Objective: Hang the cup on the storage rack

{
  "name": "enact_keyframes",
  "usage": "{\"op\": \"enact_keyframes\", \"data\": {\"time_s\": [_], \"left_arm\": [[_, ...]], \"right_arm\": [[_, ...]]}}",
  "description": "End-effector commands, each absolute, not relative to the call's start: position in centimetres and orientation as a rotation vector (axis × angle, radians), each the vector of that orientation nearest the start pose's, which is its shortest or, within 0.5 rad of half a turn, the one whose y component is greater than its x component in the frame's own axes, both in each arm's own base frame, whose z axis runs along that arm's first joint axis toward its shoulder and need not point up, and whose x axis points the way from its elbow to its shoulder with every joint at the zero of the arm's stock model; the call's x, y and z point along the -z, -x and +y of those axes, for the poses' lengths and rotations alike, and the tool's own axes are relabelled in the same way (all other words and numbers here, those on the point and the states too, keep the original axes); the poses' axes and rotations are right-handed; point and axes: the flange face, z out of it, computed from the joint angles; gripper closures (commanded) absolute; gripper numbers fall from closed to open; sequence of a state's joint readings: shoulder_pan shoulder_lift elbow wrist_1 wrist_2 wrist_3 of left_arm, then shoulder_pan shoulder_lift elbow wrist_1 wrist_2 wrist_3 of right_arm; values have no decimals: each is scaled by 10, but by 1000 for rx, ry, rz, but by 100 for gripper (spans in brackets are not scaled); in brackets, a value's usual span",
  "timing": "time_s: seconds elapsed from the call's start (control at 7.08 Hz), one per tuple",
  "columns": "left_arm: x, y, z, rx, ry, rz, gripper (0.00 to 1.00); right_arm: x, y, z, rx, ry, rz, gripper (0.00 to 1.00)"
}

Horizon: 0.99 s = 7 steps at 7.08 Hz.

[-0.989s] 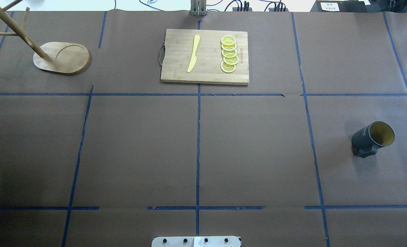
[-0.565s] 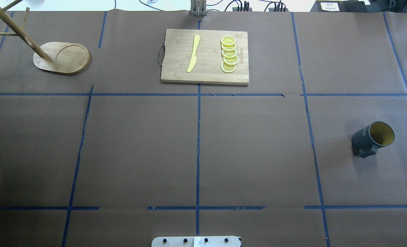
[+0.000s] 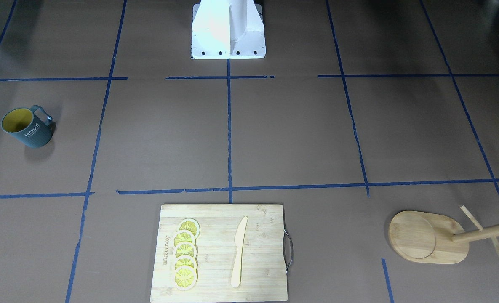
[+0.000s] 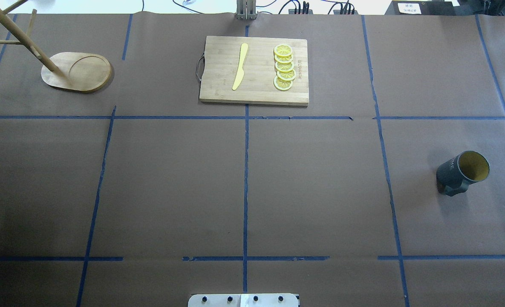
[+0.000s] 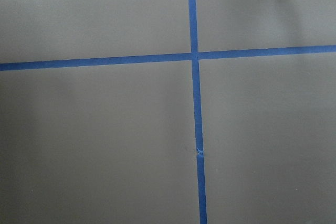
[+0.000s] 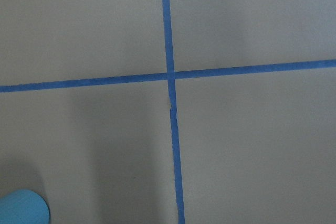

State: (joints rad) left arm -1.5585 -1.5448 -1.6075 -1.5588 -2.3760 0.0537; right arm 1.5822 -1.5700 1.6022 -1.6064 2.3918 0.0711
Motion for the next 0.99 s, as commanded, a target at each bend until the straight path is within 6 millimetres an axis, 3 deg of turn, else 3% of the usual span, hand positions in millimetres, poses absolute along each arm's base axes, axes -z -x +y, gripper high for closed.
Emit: {"op": "enact_keyframes", "data": {"time_s": [0.0, 0.14, 0.28, 0.42, 0.57, 0.71, 0.85], "left_arm": [[-651, 56, -482, -62, -20, 807, 0], [-651, 55, -482, -64, -20, 807, 0], [-651, 55, -482, -64, -20, 807, 0], [-650, 56, -483, -65, -22, 805, 0], [-649, 56, -483, -63, -22, 805, 0], [-647, 56, -483, -65, -26, 805, 0], [-646, 56, -483, -66, -28, 805, 0]], "right_arm": [[-603, -52, -524, -55, -16, -831, 0], [-592, -52, -535, -46, -38, -833, 0], [-588, -51, -527, -37, -50, -829, 0], [-582, -52, -504, -56, -52, -830, 0], [-558, -33, -475, -94, -48, -835, 0], [-541, -10, -465, -157, -39, -851, 0], [-566, 16, -436, -162, -48, -833, 0]]}}
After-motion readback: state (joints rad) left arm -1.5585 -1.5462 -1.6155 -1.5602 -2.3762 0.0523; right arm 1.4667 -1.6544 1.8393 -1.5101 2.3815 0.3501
